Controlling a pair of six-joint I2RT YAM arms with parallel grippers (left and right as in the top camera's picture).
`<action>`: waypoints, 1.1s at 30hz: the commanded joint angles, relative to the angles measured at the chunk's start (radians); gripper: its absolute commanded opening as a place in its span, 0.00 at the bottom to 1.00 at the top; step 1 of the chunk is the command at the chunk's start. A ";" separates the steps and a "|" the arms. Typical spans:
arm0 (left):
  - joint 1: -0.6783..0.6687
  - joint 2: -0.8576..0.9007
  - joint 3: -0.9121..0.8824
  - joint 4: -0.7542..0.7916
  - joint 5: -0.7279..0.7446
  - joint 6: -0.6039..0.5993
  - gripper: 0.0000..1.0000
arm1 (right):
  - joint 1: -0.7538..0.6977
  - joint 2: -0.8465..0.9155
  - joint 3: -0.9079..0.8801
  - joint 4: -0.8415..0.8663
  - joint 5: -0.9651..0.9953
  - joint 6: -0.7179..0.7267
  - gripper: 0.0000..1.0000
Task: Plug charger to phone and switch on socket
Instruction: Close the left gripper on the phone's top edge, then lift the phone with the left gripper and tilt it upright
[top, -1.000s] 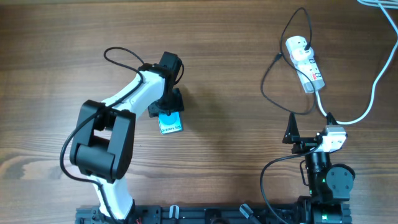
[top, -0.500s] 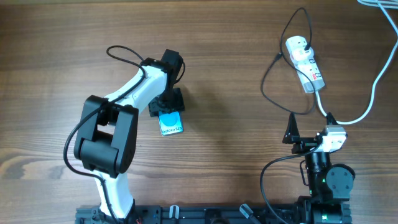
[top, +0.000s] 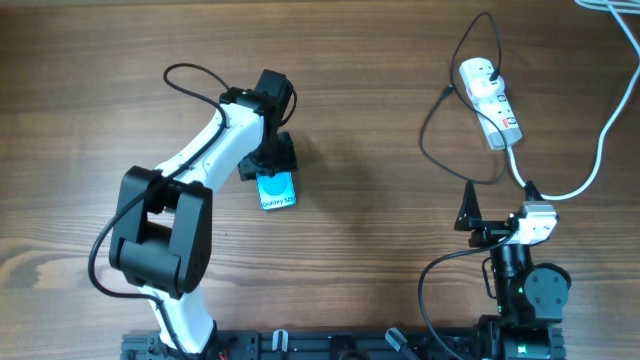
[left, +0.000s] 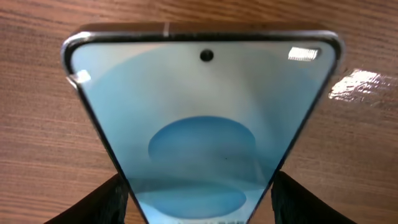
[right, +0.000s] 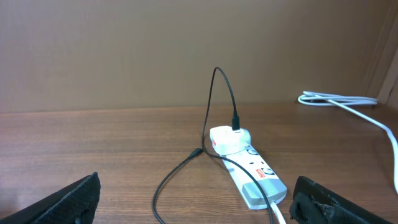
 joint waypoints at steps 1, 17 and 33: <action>-0.005 -0.037 0.021 -0.003 0.011 -0.014 0.60 | 0.003 -0.011 -0.002 0.003 0.010 -0.011 1.00; -0.005 -0.037 -0.069 0.094 0.011 -0.022 0.68 | 0.003 -0.011 -0.002 0.003 0.010 -0.011 1.00; -0.051 -0.035 -0.210 0.221 0.010 -0.022 0.81 | 0.003 -0.011 -0.002 0.003 0.010 -0.011 1.00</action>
